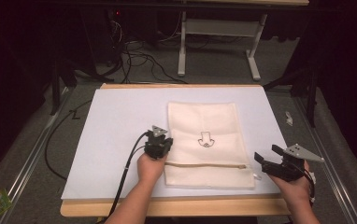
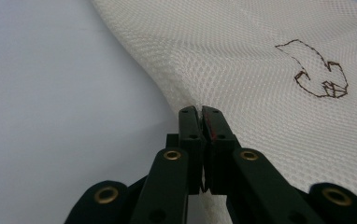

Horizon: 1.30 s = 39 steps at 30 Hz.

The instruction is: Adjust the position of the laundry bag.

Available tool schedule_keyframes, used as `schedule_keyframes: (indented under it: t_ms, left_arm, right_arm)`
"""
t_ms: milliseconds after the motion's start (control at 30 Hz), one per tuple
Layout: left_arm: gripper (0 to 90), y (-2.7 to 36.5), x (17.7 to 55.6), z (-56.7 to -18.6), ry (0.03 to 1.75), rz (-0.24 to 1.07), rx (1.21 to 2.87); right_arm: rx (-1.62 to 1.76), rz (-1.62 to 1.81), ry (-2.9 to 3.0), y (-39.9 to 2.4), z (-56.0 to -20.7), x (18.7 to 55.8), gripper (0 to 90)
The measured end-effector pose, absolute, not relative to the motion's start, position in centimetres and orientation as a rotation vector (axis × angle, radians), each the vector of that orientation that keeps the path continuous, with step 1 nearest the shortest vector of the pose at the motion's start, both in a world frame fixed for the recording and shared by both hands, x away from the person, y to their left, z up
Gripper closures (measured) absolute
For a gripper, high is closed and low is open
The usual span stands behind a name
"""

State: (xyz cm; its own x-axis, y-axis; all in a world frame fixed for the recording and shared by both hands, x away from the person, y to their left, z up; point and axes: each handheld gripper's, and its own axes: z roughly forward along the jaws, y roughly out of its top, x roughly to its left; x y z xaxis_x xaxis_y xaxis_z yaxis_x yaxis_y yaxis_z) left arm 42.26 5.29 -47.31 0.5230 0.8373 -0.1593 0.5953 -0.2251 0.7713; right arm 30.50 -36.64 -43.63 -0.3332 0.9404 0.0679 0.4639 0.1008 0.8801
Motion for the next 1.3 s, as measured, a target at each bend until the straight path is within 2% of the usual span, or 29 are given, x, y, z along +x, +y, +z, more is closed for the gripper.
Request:
schedule_keyframes:
  t_ms: [167, 400, 433, 467, 500, 600, 767, 867, 933, 1033, 1300]
  left_arm:
    - [87.9, 9.2, 42.0, -47.4, 1.253, 0.396, 1.913]
    - [84.9, 11.1, 41.6, -47.6, 1.248, 0.426, 1.904]
    - [81.5, 11.3, 41.5, -47.5, 1.229, 0.443, 1.904]
    - [69.9, 11.4, 41.3, -47.3, 1.206, 0.461, 1.915]
    - [69.9, 11.6, 41.1, -47.1, 1.193, 0.473, 1.911]
    - [51.4, 12.2, 40.0, -46.2, 1.13, 0.518, 1.939]
    - [39.9, 13.9, 37.0, -45.3, 1.039, 0.498, 1.986]
    - [40.4, 14.9, 35.0, -45.9, 1.047, 0.492, 1.973]
    - [38.5, 15.2, 35.0, -45.4, 1.069, 0.455, 1.949]
    - [39.0, 15.5, 34.9, -44.8, 1.059, 0.486, 1.877]
    - [38.0, 15.6, 35.4, -45.2, 1.05, 0.461, 1.894]
  right_arm:
    - [1.372, 1.17, 1.868, -36.5, -43.8, 30.6, 20.3]
    - [1.39, 1.167, 1.878, -36.3, -44.0, 30.6, 21.7]
    - [1.387, 1.17, 1.881, -36.3, -44.0, 30.6, 22.7]
    - [1.392, 1.18, 1.884, -36.3, -44.0, 30.6, 26.2]
    - [1.392, 1.18, 1.884, -36.3, -44.0, 30.6, 26.2]
    - [1.376, 1.188, 1.894, -36.2, -44.0, 30.5, 30.2]
    - [1.366, 1.195, 1.916, -36.0, -44.1, 30.8, 31.4]
    - [1.372, 1.214, 1.927, -36.1, -44.2, 30.9, 34.7]
    - [1.376, 1.238, 1.95, -35.9, -44.1, 31.0, 41.0]
    - [1.379, 1.248, 1.961, -35.6, -44.2, 31.1, 45.2]
    - [1.354, 1.19, 2.025, -34.0, -44.5, 31.2, 53.9]
